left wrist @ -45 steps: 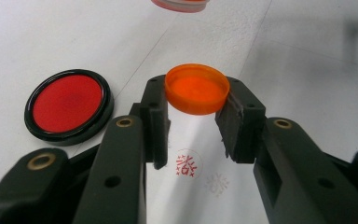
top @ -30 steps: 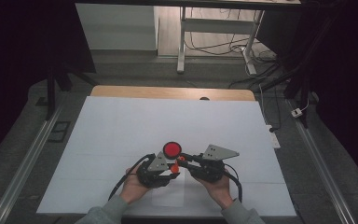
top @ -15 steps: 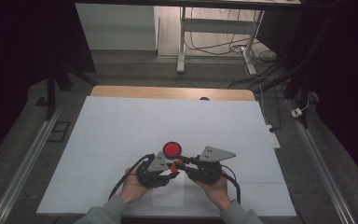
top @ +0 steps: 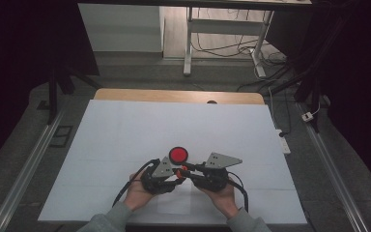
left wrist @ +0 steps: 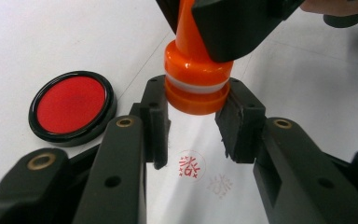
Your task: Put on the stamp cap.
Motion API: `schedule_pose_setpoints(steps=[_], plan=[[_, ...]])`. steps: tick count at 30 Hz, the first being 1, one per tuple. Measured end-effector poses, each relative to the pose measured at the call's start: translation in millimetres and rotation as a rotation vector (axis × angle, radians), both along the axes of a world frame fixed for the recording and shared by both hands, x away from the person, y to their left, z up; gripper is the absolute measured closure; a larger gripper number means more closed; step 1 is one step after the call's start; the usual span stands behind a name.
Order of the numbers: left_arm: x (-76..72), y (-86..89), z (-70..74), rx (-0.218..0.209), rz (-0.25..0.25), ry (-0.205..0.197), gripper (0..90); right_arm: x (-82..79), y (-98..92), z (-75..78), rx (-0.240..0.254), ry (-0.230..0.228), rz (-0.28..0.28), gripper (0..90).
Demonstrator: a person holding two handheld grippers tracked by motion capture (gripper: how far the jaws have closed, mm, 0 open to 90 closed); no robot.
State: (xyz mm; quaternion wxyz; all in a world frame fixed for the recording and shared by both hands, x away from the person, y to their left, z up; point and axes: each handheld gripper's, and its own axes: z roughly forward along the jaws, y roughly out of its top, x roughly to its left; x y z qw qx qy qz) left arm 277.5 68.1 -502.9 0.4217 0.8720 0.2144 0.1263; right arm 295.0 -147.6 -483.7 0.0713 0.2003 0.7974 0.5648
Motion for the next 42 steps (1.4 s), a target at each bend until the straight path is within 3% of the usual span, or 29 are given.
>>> schedule_pose_setpoints(steps=[23, 42], plan=[[-0.3, 0.6, 0.5, -0.008, 0.002, 0.001, 64.2, -0.9, 2.0, -2.1, -0.005, -0.003, 0.007, 71.9], [-2.5, 1.1, 0.9, -0.02, 0.016, -0.002, 64.8, -0.9, 0.9, -5.1, 0.024, 0.014, 0.001, 72.4]])
